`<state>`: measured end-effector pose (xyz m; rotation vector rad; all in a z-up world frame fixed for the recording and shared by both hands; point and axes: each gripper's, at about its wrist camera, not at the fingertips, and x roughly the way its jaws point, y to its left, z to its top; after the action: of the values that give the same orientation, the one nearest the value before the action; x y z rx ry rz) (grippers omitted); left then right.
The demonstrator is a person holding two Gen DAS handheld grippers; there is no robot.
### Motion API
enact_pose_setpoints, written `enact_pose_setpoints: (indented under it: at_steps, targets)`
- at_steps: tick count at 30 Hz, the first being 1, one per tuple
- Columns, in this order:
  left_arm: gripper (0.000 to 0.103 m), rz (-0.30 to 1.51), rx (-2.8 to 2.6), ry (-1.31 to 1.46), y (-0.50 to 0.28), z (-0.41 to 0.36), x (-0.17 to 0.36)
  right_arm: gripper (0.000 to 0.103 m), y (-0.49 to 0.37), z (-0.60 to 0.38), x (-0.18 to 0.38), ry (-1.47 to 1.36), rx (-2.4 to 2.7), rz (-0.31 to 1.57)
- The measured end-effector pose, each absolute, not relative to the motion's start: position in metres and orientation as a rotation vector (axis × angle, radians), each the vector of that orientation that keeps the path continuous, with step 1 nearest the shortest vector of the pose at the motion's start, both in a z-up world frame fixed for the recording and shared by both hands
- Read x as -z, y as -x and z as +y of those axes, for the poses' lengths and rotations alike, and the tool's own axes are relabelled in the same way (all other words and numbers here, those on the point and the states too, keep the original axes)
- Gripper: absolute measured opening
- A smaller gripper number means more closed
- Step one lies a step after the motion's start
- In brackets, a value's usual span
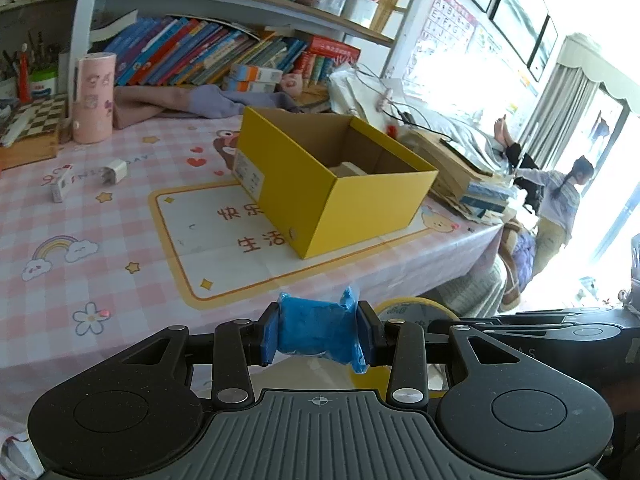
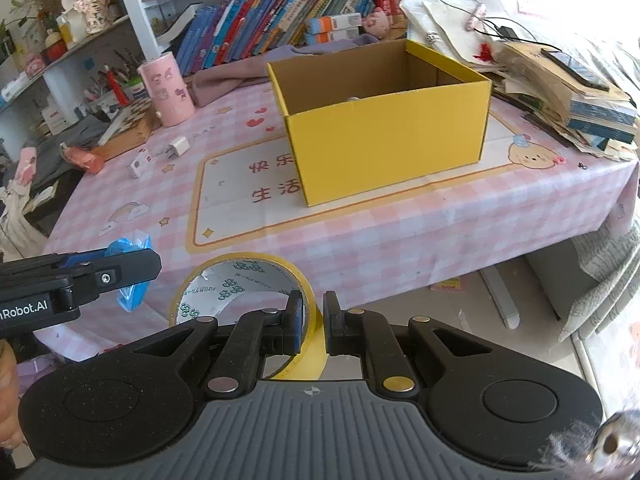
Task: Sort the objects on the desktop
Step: 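Carry the tape roll and blue packet with both tools over the box opening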
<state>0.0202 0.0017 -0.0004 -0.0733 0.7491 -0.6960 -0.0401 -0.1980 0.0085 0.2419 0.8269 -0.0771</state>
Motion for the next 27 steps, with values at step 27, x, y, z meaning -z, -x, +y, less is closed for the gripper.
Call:
enact_pose_setpoints:
  at_steps: [27]
  targets:
    - [0.037,0.741,0.752,-0.018,-0.044,-0.040,-0.002,0.009,0.019,-0.230,-0.010,-0.259,0.124,0.807]
